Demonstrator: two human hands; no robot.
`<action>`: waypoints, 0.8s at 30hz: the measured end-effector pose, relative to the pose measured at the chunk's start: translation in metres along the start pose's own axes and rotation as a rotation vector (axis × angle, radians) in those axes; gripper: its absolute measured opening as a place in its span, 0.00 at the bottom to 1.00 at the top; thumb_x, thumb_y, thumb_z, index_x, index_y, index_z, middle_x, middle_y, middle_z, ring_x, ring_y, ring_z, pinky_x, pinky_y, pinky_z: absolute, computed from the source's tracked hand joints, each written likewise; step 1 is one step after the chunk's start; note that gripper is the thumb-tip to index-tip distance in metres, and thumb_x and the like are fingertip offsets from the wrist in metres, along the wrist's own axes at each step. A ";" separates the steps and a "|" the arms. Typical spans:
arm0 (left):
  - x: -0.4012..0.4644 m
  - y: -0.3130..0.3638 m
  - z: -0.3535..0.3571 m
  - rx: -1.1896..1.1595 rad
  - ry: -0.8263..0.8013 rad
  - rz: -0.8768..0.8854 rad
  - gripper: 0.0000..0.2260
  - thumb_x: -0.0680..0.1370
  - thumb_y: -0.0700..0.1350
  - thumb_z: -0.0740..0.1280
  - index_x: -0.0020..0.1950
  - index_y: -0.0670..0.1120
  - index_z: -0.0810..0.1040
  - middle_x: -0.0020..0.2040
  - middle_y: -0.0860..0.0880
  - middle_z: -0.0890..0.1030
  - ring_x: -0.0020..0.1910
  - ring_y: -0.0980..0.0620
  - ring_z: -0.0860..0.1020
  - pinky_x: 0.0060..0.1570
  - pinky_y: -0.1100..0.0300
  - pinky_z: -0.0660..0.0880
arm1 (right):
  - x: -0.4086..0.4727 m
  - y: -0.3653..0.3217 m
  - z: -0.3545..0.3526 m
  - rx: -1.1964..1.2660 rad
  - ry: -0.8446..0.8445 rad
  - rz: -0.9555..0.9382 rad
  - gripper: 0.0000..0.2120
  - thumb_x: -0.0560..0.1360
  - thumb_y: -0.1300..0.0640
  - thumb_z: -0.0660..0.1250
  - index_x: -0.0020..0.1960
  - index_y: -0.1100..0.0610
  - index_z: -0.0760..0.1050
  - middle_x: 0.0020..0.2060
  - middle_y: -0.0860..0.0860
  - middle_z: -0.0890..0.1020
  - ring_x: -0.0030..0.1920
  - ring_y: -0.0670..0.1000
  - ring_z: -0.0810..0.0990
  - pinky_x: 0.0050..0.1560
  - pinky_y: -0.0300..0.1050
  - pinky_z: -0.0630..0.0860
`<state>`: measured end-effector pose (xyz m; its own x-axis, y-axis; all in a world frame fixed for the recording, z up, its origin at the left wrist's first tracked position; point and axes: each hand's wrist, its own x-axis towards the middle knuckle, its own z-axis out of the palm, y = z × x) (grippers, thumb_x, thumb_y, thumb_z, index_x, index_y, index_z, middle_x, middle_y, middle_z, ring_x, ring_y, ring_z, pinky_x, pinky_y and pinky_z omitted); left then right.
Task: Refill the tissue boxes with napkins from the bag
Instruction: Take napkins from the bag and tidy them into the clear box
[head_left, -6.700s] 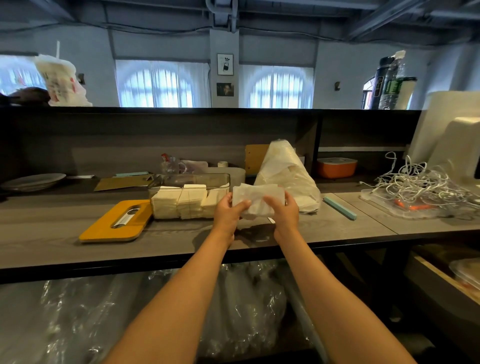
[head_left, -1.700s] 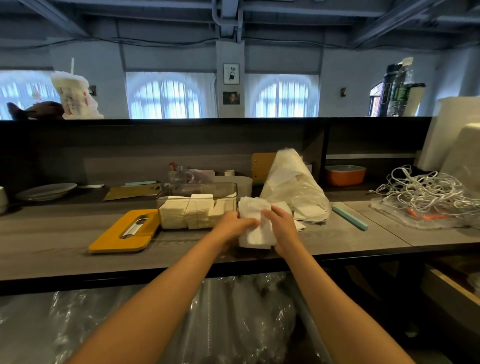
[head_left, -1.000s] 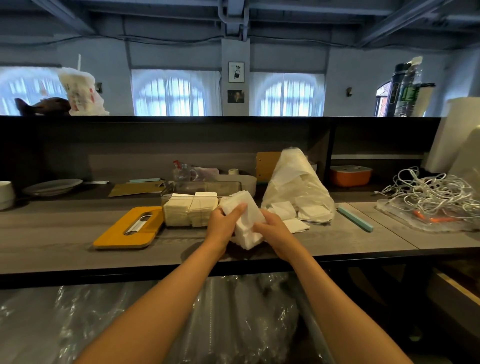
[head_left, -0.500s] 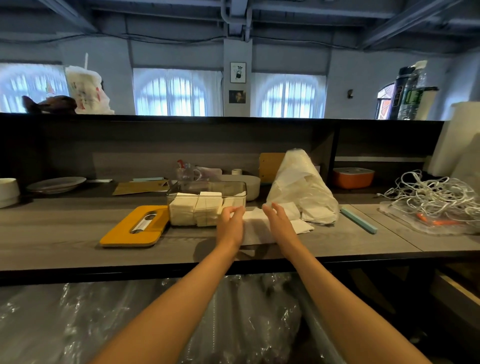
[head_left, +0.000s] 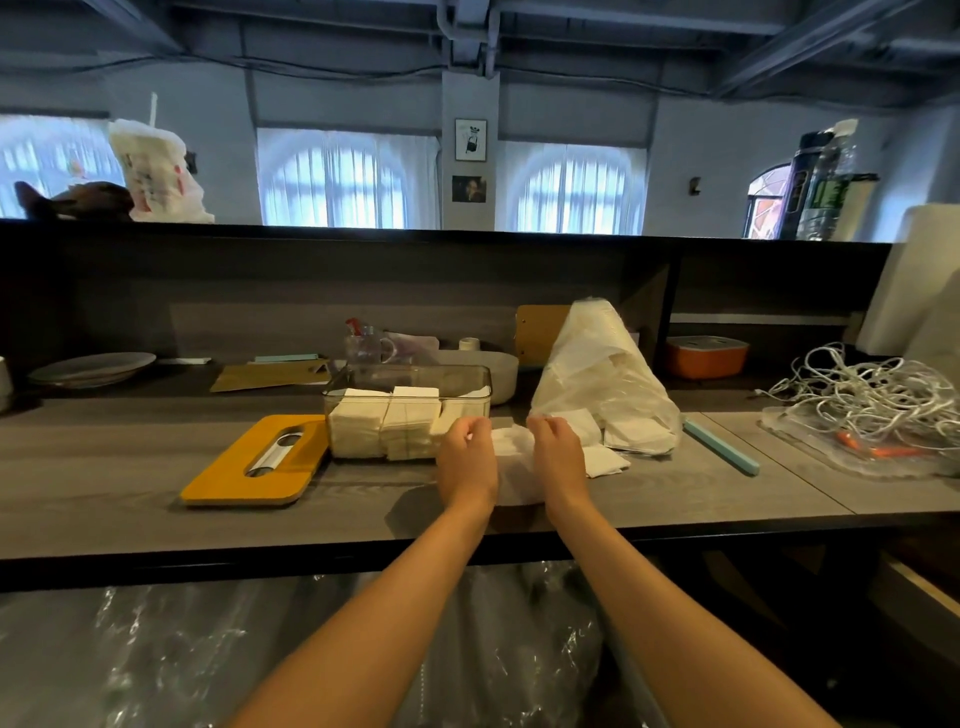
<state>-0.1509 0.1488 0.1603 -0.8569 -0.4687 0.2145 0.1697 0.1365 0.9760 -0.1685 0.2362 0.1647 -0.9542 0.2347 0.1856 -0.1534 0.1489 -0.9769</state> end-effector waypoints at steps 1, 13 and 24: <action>0.001 -0.001 0.001 0.069 -0.008 0.014 0.12 0.82 0.48 0.59 0.49 0.46 0.80 0.43 0.50 0.79 0.44 0.52 0.77 0.42 0.57 0.73 | -0.001 0.000 0.001 0.018 0.023 0.009 0.15 0.82 0.52 0.59 0.64 0.58 0.74 0.58 0.53 0.77 0.55 0.50 0.73 0.54 0.45 0.68; 0.022 0.055 -0.044 0.183 0.120 0.173 0.22 0.82 0.58 0.61 0.36 0.45 0.76 0.34 0.50 0.78 0.35 0.54 0.78 0.33 0.62 0.74 | -0.034 -0.043 -0.007 0.049 -0.283 -0.273 0.20 0.76 0.61 0.64 0.64 0.48 0.64 0.52 0.47 0.73 0.51 0.50 0.76 0.45 0.52 0.83; 0.080 0.087 -0.090 0.196 -0.403 0.120 0.14 0.78 0.46 0.71 0.62 0.44 0.78 0.56 0.48 0.81 0.50 0.52 0.80 0.47 0.58 0.80 | 0.027 -0.110 0.041 0.168 -0.173 0.082 0.17 0.74 0.56 0.73 0.61 0.56 0.74 0.52 0.53 0.80 0.49 0.53 0.80 0.50 0.48 0.80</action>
<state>-0.1609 0.0442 0.2660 -0.9642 -0.0685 0.2562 0.2173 0.3499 0.9112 -0.1881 0.1870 0.2725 -0.9927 0.0697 0.0981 -0.1003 -0.0290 -0.9945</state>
